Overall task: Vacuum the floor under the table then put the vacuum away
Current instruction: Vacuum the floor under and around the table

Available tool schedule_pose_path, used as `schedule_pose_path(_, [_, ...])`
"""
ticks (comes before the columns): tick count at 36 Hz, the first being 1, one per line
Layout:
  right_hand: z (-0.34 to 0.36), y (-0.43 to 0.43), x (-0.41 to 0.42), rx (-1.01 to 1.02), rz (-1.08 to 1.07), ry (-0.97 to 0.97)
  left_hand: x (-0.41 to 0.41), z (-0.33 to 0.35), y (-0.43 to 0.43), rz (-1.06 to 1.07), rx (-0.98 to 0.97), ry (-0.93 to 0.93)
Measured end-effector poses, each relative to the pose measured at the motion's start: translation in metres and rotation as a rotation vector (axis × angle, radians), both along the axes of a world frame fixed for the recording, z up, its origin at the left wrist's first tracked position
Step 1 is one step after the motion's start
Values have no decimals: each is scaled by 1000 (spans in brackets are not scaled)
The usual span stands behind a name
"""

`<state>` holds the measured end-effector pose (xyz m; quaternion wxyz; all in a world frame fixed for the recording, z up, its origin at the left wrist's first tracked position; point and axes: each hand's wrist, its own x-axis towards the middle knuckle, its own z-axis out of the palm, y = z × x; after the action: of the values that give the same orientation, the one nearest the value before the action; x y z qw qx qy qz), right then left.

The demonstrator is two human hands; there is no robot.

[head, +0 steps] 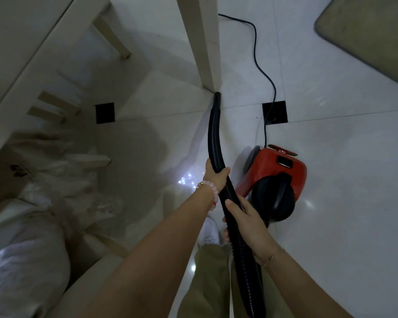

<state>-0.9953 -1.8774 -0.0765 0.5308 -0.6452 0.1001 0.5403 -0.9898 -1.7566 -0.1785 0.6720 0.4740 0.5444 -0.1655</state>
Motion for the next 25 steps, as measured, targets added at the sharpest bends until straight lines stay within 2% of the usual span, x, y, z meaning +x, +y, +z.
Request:
schedule_pose_path(8, [-3,-3,8,-4,1,46,8,3,0,-16,10,23])
schedule_pose_path(16, [-2,-3,24,36,-88,108,28,6,2,-44,30,-21])
schedule_pose_path(25, [-6,-15,39,13,-152,61,45,13,-7,-55,7,-82])
